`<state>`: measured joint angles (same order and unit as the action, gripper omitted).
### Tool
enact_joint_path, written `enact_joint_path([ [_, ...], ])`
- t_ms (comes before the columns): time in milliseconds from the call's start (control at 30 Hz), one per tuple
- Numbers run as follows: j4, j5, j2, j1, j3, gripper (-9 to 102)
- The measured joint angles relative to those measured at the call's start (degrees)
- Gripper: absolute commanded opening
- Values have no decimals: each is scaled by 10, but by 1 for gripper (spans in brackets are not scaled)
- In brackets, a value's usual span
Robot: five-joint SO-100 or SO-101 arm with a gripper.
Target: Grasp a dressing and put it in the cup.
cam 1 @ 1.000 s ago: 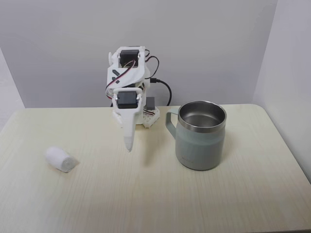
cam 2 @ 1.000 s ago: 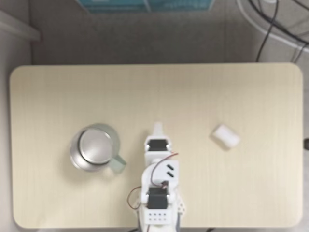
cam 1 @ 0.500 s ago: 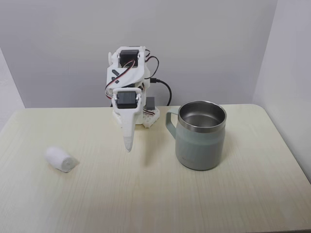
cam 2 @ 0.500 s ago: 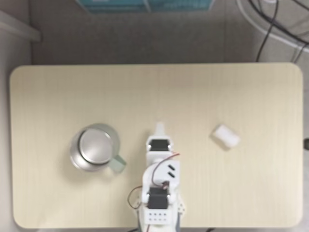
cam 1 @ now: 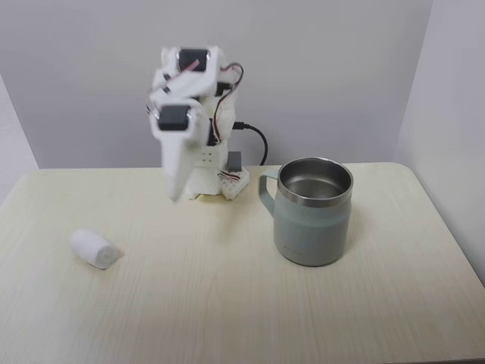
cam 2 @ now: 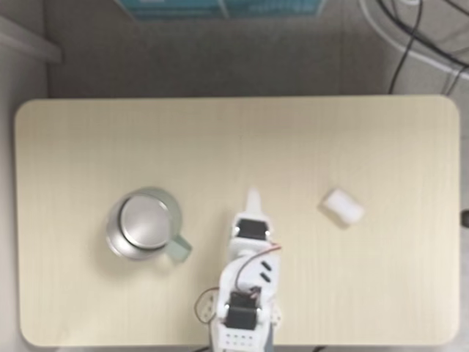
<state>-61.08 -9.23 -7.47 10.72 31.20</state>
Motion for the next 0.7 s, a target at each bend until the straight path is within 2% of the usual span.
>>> enact_joint_path([
  [167,-61,-62,-192,83,171,20],
  [400,-163,-84,-413,178,359,25],
  [533,-209,-46,-564,234,450,25],
  [700,-214,15,-718,281,495,25],
])
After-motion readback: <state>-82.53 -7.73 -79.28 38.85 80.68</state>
